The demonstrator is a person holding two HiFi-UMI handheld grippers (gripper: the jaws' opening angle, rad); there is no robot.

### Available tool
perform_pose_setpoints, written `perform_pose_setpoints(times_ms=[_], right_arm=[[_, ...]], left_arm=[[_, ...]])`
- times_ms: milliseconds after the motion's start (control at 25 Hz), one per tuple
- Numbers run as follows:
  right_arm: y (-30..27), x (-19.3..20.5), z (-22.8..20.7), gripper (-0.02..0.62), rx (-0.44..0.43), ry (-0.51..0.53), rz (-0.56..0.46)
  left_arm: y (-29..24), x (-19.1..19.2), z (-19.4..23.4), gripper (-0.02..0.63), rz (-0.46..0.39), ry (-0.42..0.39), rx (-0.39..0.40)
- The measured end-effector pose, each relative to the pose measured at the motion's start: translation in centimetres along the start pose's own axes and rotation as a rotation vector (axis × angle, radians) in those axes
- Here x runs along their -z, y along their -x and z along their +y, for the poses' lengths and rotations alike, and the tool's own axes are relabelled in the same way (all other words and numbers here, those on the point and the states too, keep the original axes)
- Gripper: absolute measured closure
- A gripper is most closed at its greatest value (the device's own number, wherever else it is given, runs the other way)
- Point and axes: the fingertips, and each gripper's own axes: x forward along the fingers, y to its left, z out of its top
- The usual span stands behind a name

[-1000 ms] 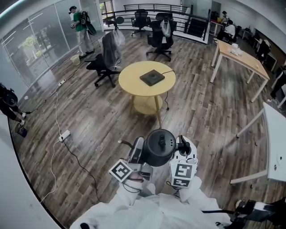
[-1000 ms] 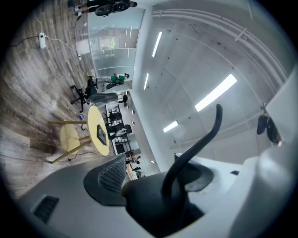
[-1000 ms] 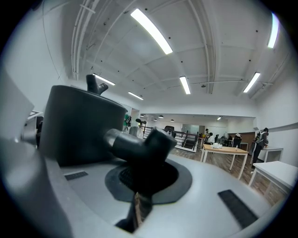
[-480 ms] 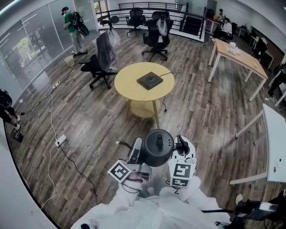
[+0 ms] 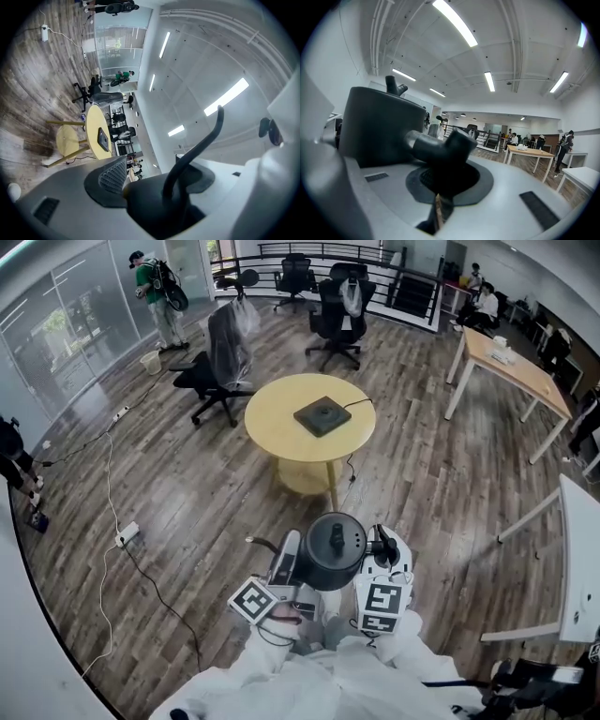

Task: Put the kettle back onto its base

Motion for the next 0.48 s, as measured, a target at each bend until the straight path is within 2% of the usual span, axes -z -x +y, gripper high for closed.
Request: perform_pose_setpoints(times_ms=[480], right_arm=[[-9.6, -0.3, -2.4, 0.569, -0.046, -0.006, -0.005]], left_arm=[[-8.5, -2.1, 3.1, 0.278, -0.031, -0.03, -0.015]])
